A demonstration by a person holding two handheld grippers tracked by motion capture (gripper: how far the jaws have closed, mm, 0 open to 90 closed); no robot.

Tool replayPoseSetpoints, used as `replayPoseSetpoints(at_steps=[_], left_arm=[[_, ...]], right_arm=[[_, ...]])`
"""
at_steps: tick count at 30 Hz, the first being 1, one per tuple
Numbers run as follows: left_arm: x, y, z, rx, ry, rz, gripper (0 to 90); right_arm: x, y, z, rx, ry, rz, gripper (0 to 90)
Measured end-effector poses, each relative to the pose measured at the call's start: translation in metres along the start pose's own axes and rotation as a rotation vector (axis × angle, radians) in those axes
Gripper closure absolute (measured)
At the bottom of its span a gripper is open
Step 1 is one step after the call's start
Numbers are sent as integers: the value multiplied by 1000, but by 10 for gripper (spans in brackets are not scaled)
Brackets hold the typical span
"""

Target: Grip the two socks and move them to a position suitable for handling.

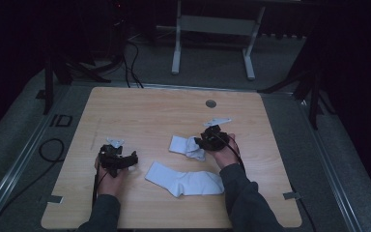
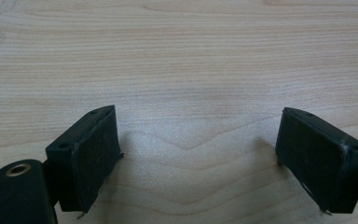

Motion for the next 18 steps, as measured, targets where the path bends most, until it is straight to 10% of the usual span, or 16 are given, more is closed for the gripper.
replayPoseSetpoints(at_steps=[7,18], left_arm=[[0,0,0,0,0,0,133],[0,0,0,0,0,0,133]], right_arm=[[22,-2,-3,24,81,29,648],[36,28,-15,-125,144,123,839]])
Point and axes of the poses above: each handheld gripper's, and its own axes: x roughly forward along the jaws, z roughly out of its top, y roughly to its left, the point moved 4 cm from there along x, roughly forward along the jaws, and after that the axes turned 4 degrees about -x, right-handed, at the moved point
